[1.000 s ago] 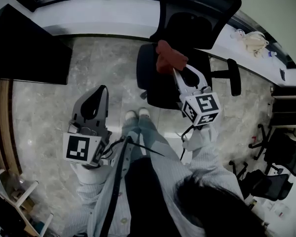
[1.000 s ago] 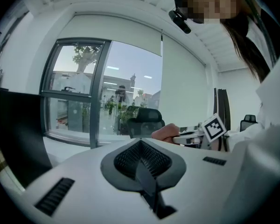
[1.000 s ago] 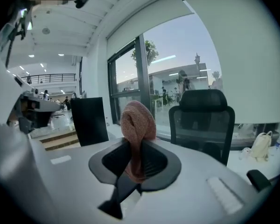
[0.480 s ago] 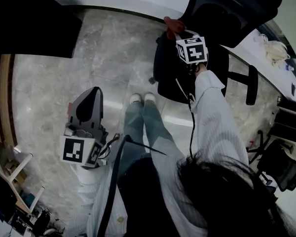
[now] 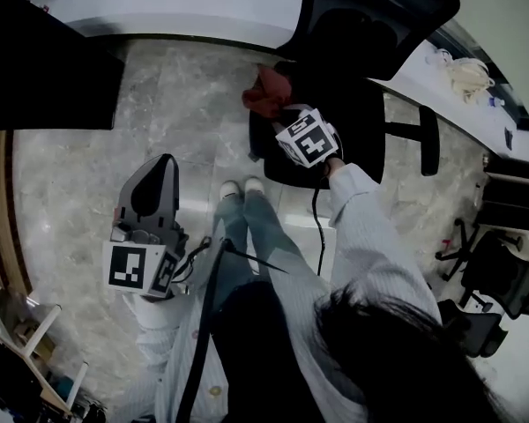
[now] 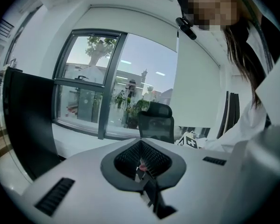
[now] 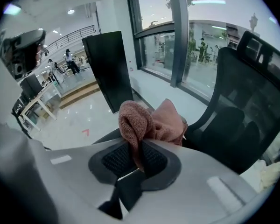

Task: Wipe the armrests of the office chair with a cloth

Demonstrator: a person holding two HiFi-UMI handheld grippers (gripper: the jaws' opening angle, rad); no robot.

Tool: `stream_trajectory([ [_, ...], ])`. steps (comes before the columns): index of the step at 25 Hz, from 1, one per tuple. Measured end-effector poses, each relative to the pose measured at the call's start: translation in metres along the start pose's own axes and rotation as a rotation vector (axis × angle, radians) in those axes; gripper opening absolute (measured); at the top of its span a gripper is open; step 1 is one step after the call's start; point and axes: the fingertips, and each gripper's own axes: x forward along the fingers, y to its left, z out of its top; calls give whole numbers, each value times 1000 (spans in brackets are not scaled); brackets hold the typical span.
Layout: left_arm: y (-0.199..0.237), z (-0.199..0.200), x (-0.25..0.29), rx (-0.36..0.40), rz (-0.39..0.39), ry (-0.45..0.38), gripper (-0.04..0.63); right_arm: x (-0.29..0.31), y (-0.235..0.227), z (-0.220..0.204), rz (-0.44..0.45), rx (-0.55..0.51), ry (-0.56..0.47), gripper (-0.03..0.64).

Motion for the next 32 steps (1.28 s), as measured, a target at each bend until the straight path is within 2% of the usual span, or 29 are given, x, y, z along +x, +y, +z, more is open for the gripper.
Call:
stream_trajectory([
  [4,-16,8,7,22,-45,-11,3,-24,49,-30,73,-24,2,55],
  [7,-23,10,7,22,-51,-27,3,-39,84,-51,109,-49,17,55],
  [11,-27,8,4,10,-52,-31,3,-50,97,-64,123,-77,19,55],
  [14,-23,7,0,4,-34,-26,3,-45,82,-53,104,-88,-6,55],
  [17,-16,1,-5,1,-5,-11,3,-32,46,-34,34,-106,-23,56],
  [22,7,-15,-18,6,32,40,3,6,-29,11,-87,-36,-18,57],
  [26,22,-17,-25,5,58,45,3,25,-78,31,-178,5,19,57],
  [29,31,-14,-28,-3,74,42,3,32,-95,40,-215,46,29,57],
  [32,36,-13,-24,-10,75,43,3,35,-90,40,-210,62,41,57],
])
